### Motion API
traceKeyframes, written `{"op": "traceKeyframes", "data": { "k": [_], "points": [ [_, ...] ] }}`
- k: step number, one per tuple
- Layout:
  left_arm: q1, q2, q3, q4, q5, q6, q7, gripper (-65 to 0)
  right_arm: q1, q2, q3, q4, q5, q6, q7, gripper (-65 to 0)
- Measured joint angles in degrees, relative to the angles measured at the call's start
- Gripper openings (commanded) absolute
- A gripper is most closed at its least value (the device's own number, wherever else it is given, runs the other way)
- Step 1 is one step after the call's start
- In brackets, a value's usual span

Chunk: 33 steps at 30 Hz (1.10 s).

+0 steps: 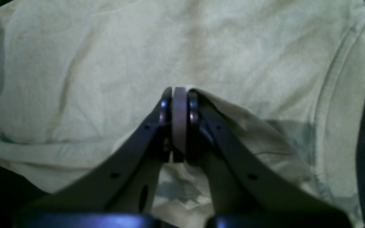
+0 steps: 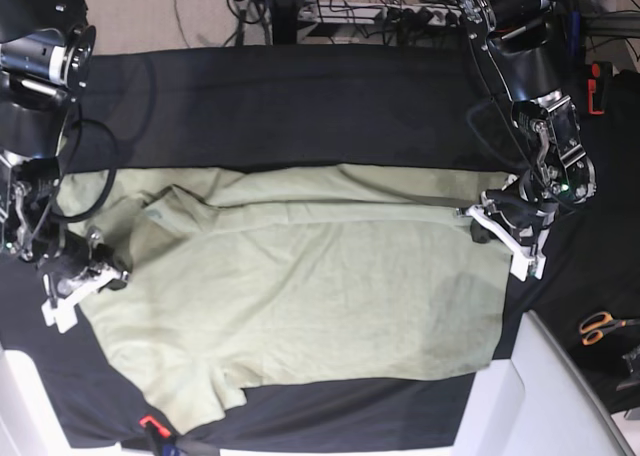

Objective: Fold the T-shirt properly
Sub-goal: 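Lift both shoulder corners and pull them toward the hem, then open both grippers and release the folded shoulder edge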

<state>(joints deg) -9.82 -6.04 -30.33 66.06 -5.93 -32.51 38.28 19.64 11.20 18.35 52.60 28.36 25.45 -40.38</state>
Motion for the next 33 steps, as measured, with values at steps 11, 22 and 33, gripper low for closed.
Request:
{"op": "traceKeyframes", "data": {
  "k": [11,22,33],
  "points": [
    [0.6,0.1,0.2,-4.5,-0.2,4.7,-4.2,-65.0,0.0,0.0,0.0,0.0,-0.1,0.0,0.6,-64.8],
    [0.3,0.0,0.2,-4.2,-0.3,4.7,-4.5,-65.0,0.0,-0.2,0.0,-0.1,-0.1,0.0,2.1,-64.8],
    [-0.6,0.0,-0.3,-4.4,-0.1,4.7,-4.4,-65.0,0.0,-0.2,0.2,-0.1,-0.1,-0.2,2.3,-55.1]
  ]
}}
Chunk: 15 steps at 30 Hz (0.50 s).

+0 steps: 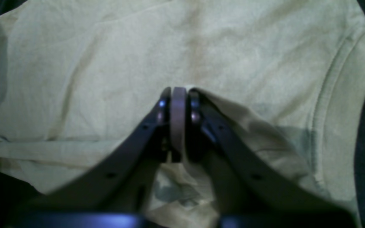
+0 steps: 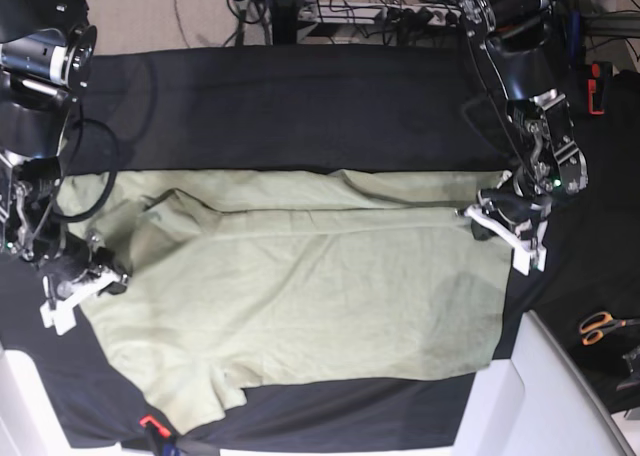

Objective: Fold the T-shirt properly
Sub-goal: 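Open both grippers and release the folded shoulder edge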

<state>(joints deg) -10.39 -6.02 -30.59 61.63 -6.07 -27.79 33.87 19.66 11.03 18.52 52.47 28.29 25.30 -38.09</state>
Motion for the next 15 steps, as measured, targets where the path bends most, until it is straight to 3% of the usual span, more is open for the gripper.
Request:
{"op": "traceKeyframes", "data": {
  "k": [2,5,7,9,13,15],
  "points": [
    [-0.7,-0.1,-0.1,0.0,0.0,0.0,0.0,-61.9,0.0,0.0,0.1,0.0,0.1,0.0,0.0,-41.3],
    [-0.7,-0.3,-0.1,0.2,-0.4,0.0,-0.2,-34.6,-0.4,-0.2,0.3,1.7,0.1,0.0,0.0,-22.2],
    [-0.7,-0.9,-0.2,0.2,-0.4,0.0,0.0,-21.1,-1.6,-0.9,2.7,4.9,0.3,0.2,0.7,-19.8],
    [-0.3,-1.0,-0.3,2.9,0.0,0.5,0.2,-12.8,-3.3,-1.7,6.4,9.7,0.3,0.0,2.3,-19.8],
    [2.2,-0.6,-3.8,13.4,-1.4,-0.6,-0.1,-11.5,-7.8,-2.1,11.9,20.1,0.9,-1.4,-0.6,-19.8],
    [5.2,-0.7,-6.1,19.0,-1.0,-0.5,0.2,-11.5,-9.9,-3.4,16.3,24.0,1.0,-5.9,-6.4,-19.8]
  ]
}}
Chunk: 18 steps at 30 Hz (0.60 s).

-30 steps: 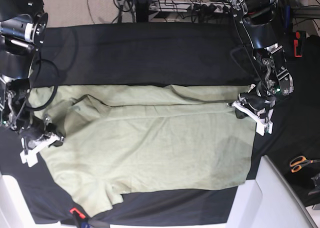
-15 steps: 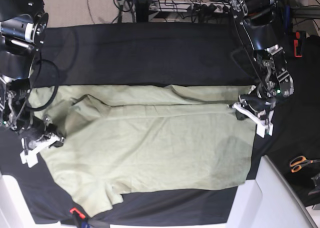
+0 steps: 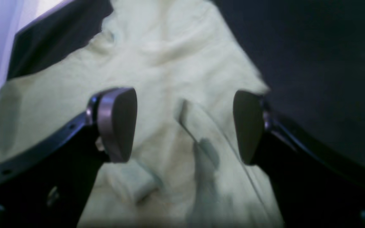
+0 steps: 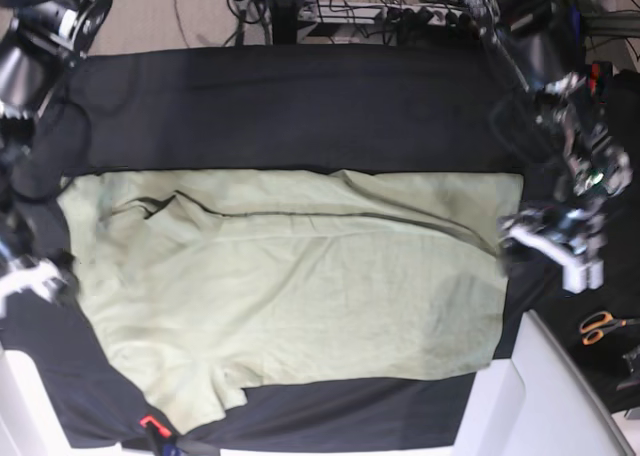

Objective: Fold the T-shirt properly
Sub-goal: 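Open both grippers and release the folded shoulder edge, then regrasp the folded shoulder edge with both grippers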

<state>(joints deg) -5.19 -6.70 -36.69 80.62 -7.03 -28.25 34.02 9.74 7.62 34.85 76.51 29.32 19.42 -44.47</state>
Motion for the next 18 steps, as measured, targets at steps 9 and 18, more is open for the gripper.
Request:
{"op": "traceKeyframes", "data": {
  "k": [9,18],
  "points": [
    [14.6,0.8,-1.4,5.6,-3.0,-0.2,4.9,-11.8,-8.6,-9.9,19.2,4.2,-0.9,-2.9,-8.0,-19.8],
    [20.0,-1.1,-5.7,-0.6,-20.5,0.7,5.2,-11.8,-4.6,-8.6,22.2,-10.8,1.0,-1.7,-3.7,-19.8]
  ]
}}
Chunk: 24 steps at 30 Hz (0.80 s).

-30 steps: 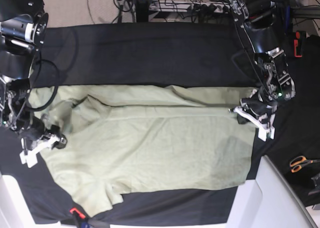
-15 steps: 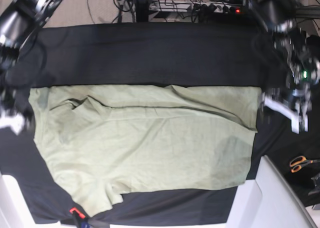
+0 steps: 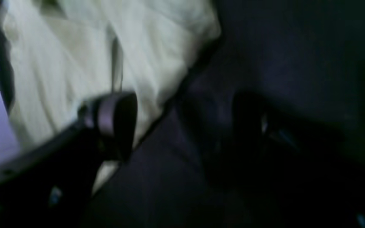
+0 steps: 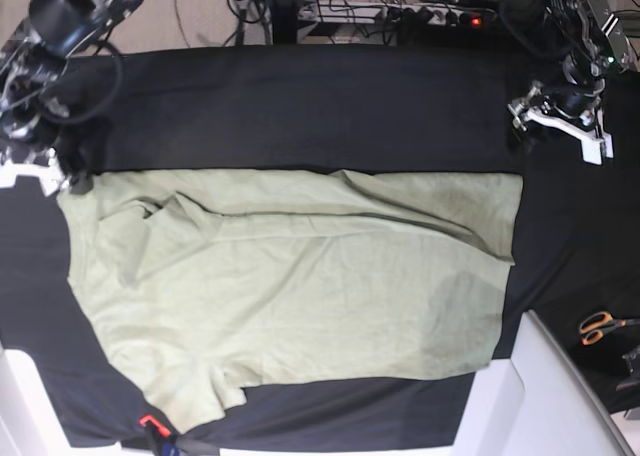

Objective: Fold the T-shirt properly
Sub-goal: 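Regrasp the folded shoulder edge with both grippers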

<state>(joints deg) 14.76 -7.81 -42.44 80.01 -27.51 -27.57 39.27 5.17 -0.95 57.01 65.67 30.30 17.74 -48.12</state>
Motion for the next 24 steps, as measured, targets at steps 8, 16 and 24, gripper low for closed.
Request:
{"op": "traceKeyframes", "data": {
  "k": [8,16,24],
  "points": [
    [0.0,-0.1,-0.5,0.1,-0.4,0.0,-0.4,-11.8,4.7,5.3,-0.3,-13.7,2.8,2.1,6.6,-20.0],
    [-0.2,0.3,-0.2,0.0,-0.5,0.0,-0.4,-11.8,5.4,5.1,-0.4,-16.0,0.4,3.7,7.0,-60.0],
    [-3.3,0.2,-0.6,-6.3,-1.2,0.0,-0.9,-10.5,5.4,5.4,-0.4,-18.9,1.4,4.6,7.1,-64.2]
  ]
}}
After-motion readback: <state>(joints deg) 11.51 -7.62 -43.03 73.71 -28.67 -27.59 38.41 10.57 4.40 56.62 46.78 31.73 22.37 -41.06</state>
